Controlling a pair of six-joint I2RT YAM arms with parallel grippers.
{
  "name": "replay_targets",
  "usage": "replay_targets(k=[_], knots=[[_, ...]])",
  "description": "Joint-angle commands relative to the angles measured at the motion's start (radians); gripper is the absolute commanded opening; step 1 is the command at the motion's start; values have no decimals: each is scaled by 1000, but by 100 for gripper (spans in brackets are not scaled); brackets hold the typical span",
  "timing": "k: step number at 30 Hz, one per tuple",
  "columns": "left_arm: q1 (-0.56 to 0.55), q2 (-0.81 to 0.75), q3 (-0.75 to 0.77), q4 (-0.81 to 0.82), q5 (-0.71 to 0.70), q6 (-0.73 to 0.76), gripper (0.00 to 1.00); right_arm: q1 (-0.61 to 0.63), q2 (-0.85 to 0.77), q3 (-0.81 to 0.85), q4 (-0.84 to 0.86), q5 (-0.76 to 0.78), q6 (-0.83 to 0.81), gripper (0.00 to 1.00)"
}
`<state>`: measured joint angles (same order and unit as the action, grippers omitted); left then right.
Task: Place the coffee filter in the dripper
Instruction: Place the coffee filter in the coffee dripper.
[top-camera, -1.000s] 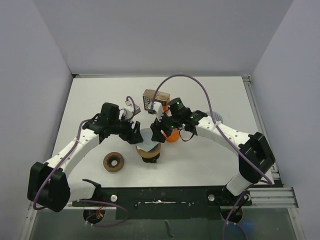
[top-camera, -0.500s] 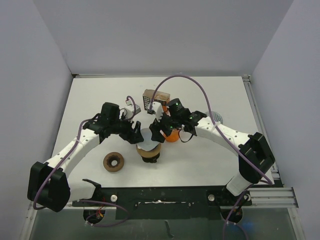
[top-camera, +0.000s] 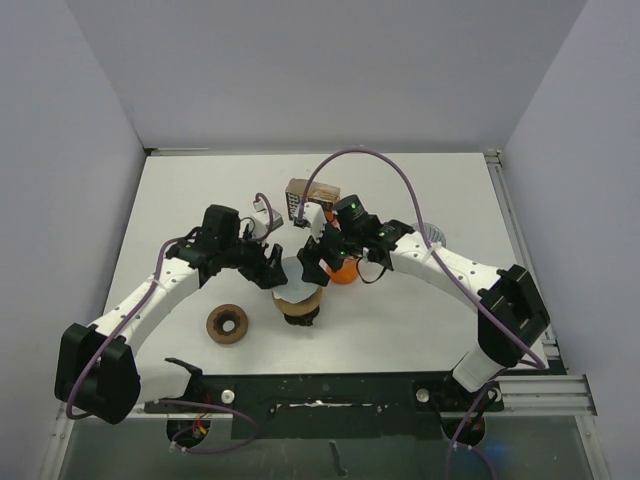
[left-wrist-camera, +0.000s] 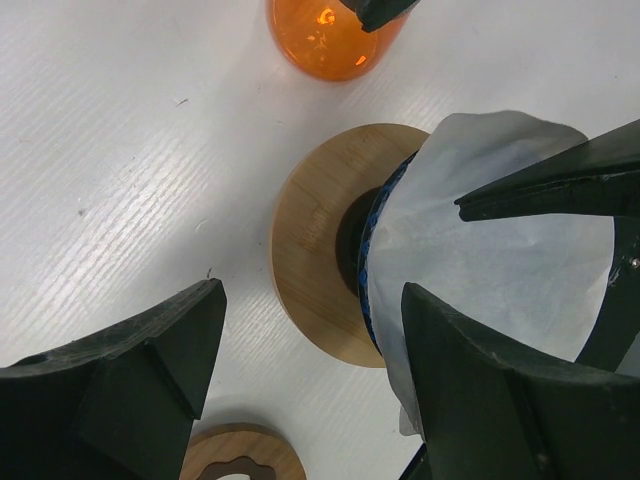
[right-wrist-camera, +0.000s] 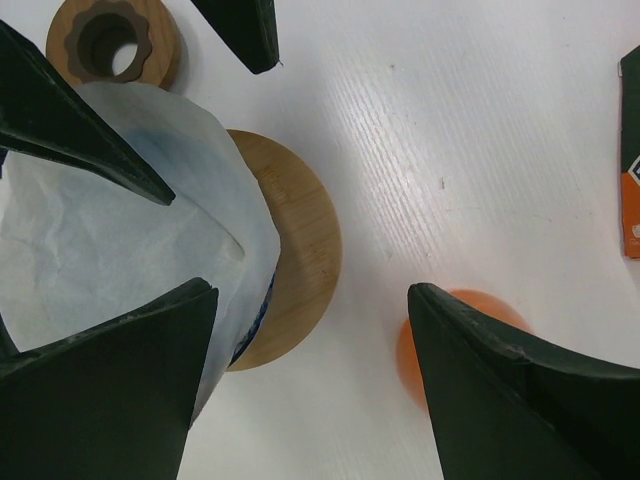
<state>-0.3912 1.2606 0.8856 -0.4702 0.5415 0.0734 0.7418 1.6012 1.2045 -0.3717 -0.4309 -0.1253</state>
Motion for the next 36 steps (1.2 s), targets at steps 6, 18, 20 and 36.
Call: replay_targets(k=[6,18,20,36], knots=[[2,-35,49,13,36,42,71,-13,-3,85,-13,-57,-20,81],[11,-33,82,4,75,45,72,-21,-9,105,-24,-91,-20,86],[12,-35,85,2,79,48,72,-23,-10,111,-28,-96,-23,86],[24,-43,94,-7,51,56,72,-41,-24,99,-47,-66,-59,86]])
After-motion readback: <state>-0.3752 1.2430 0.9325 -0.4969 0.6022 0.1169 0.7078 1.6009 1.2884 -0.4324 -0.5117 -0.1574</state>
